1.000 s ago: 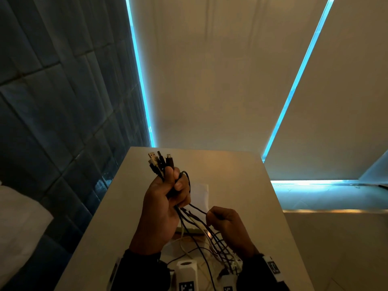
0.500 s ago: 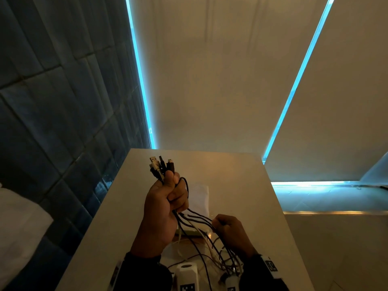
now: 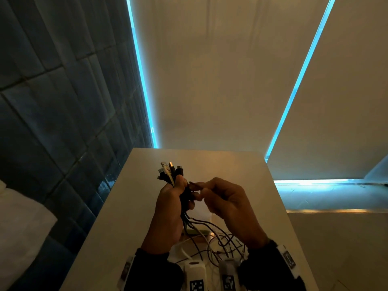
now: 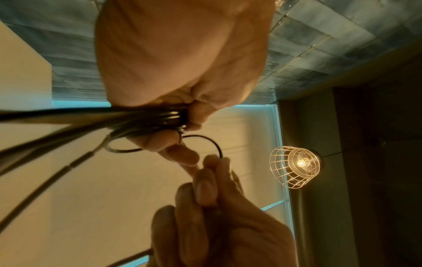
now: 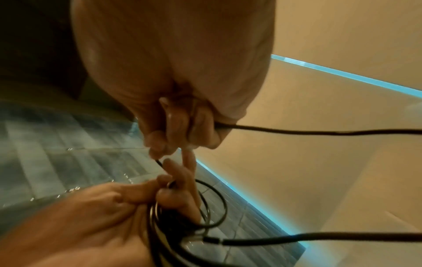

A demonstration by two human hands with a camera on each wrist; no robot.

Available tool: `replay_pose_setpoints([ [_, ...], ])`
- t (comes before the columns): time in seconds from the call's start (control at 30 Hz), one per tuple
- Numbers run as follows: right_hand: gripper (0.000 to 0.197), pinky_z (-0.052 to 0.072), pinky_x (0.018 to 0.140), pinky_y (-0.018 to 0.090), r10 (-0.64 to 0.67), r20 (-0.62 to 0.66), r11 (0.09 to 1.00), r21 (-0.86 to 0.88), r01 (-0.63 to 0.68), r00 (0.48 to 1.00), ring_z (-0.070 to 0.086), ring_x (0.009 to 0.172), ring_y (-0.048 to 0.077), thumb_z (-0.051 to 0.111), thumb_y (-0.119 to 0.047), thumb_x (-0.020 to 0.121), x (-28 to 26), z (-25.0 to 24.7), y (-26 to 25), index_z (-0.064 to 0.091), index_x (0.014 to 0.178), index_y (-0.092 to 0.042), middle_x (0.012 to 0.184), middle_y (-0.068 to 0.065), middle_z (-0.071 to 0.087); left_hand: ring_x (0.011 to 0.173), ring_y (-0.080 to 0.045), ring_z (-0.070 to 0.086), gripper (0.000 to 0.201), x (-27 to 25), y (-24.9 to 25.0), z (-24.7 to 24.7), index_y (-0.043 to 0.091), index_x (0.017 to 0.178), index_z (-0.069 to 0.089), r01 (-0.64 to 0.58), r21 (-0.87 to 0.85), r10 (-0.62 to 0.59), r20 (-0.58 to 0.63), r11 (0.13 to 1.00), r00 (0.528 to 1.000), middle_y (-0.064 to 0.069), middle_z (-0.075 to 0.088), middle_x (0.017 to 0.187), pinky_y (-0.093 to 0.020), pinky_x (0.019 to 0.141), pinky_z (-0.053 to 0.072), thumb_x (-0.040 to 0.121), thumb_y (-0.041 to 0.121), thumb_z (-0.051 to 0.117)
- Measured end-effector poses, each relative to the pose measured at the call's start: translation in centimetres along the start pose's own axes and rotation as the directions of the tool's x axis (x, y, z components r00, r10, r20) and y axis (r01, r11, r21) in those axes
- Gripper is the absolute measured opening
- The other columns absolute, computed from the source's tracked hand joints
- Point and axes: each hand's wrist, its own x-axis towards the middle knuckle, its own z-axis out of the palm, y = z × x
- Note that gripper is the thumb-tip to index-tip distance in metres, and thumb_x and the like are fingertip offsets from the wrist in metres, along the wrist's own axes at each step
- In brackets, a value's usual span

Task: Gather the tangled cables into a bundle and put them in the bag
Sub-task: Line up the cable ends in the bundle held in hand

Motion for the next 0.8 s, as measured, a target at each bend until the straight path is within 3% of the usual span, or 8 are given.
replay_pose_setpoints([
  [0.07,0.014,0.039,0.054,0.024,0.029,0.082,1.000,-0.007,-0.028,0.996,0.044,0.056,0.011,0.054,0.002,0.093,-0.3,0.3,0.1,0.062,0.081,0.003,0.077,0.009,0.063,0.064,-0.019,0.061,0.029,-0.1,0.2,-0.1,0.008,0.082,0.051,0.004,-0.087,-0.002,0.019,0.996,1.000,-0.009,0.064,0.074,-0.030,0.062,0.047,0.100,0.027,0.037],
  [0.17,0.017,0.040,0.056,0.019,0.083,0.128,0.995,-0.058,-0.076,0.988,0.047,0.055,0.008,0.056,0.000,0.091,-0.5,0.0,0.8,0.062,0.076,0.000,0.062,-0.001,0.054,0.069,-0.023,0.064,0.024,-0.4,0.9,-0.3,0.010,0.079,0.049,0.018,-0.281,0.013,0.107,0.959,0.994,-0.008,0.065,0.070,-0.035,0.070,0.050,0.091,0.030,0.042],
  [0.3,0.021,0.038,0.056,0.018,0.148,0.115,0.982,-0.134,-0.132,0.982,0.045,0.056,0.007,0.056,-0.003,0.092,-0.3,-0.4,2.3,0.062,0.073,-0.007,0.062,-0.004,0.053,0.050,-0.012,0.043,0.026,-0.5,1.0,-0.1,0.014,0.073,0.045,0.007,-0.401,0.081,0.202,0.916,0.976,0.002,0.040,0.060,-0.026,0.053,0.043,0.091,0.033,0.042],
  [0.43,0.025,0.038,0.060,0.017,0.172,0.041,0.966,-0.204,-0.160,0.984,0.045,0.059,0.003,0.058,-0.005,0.092,-0.7,-1.5,5.1,0.062,0.069,-0.015,0.063,-0.007,0.053,0.042,-0.005,0.027,0.029,-0.2,1.3,-0.7,0.016,0.072,0.045,-0.066,-0.414,0.174,0.230,0.908,0.957,0.007,0.033,0.054,-0.022,0.045,0.029,0.096,0.032,0.042],
  [0.57,0.026,0.037,0.059,0.020,0.226,-0.033,0.946,-0.230,-0.227,0.974,0.043,0.056,0.006,0.058,-0.003,0.090,-1.7,-2.2,7.8,0.059,0.065,-0.011,0.059,-0.005,0.049,0.041,-0.004,0.025,0.029,-0.3,1.1,-0.8,0.016,0.071,0.045,-0.076,-0.394,0.185,0.248,0.916,0.951,0.009,0.032,0.052,-0.021,0.043,0.025,0.094,0.034,0.043],
  [0.8,0.023,0.036,0.057,0.016,0.256,-0.059,0.927,-0.268,-0.263,0.965,0.043,0.054,0.003,0.058,-0.003,0.089,-2.0,-2.2,9.8,0.063,0.067,-0.008,0.056,-0.009,0.051,0.042,-0.005,0.024,0.032,-0.6,1.3,-0.9,0.016,0.068,0.045,-0.084,-0.351,0.170,0.222,0.933,0.960,0.007,0.032,0.053,-0.022,0.043,0.022,0.095,0.032,0.040],
])
